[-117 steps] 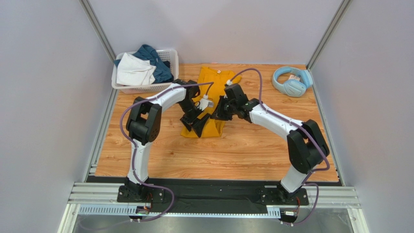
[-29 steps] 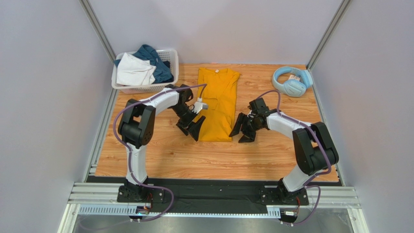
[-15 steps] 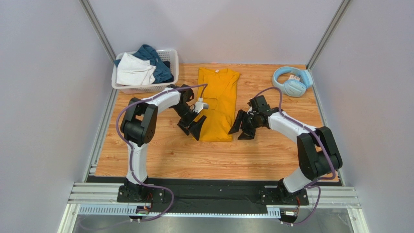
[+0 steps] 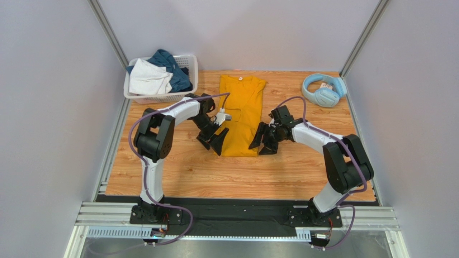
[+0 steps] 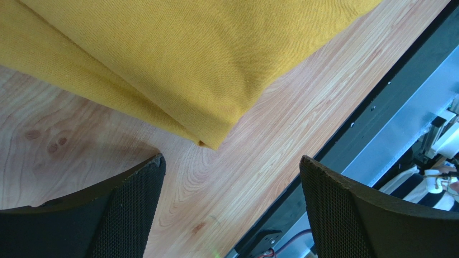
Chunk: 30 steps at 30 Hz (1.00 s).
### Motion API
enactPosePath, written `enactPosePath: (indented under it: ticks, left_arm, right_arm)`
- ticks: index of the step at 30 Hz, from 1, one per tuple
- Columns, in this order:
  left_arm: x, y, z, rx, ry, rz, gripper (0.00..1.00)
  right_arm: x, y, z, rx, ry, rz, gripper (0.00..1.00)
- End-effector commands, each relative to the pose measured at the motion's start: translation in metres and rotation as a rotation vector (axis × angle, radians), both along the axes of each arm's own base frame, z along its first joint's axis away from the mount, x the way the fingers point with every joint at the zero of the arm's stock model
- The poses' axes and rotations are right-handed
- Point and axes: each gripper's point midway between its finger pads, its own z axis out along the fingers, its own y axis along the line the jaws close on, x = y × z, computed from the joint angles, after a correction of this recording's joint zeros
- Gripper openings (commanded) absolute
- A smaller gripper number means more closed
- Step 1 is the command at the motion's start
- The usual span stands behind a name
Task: Fold and stack the t-shirts
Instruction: Fold the tshirt
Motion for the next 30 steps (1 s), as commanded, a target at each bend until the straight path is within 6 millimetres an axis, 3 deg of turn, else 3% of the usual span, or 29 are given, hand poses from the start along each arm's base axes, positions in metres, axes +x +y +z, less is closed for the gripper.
enactPosePath:
  ticks: [1, 9, 15, 19, 23, 30]
  left_arm:
    - [0.009, -0.007, 0.010, -0.031, -0.029, 0.010, 1.00]
    - [0.011, -0.009, 0.008, -0.025, -0.025, 0.025, 1.00]
    - [0.011, -0.009, -0.005, -0.014, -0.003, 0.030, 0.99]
    - [0.010, -0.016, -0.012, -0.022, 0.031, 0.040, 0.81]
    - [0.008, -0.019, -0.014, -0.021, 0.039, 0.040, 0.63]
    - [-0.004, -0.007, -0.016, 0.013, 0.040, 0.023, 0.45]
  right_arm:
    - [0.005, 0.007, -0.011, 0.015, 0.001, 0.005, 0.61]
    - [0.003, 0.003, -0.047, -0.032, 0.072, 0.013, 0.60]
    - [0.004, 0.006, -0.068, -0.036, 0.114, 0.014, 0.58]
    - [-0.001, 0.007, -0.080, -0.028, 0.154, 0.004, 0.54]
    - [-0.004, 0.004, -0.073, -0.029, 0.136, -0.004, 0.50]
    - [-0.004, 0.001, -0.061, -0.035, 0.111, -0.015, 0.44]
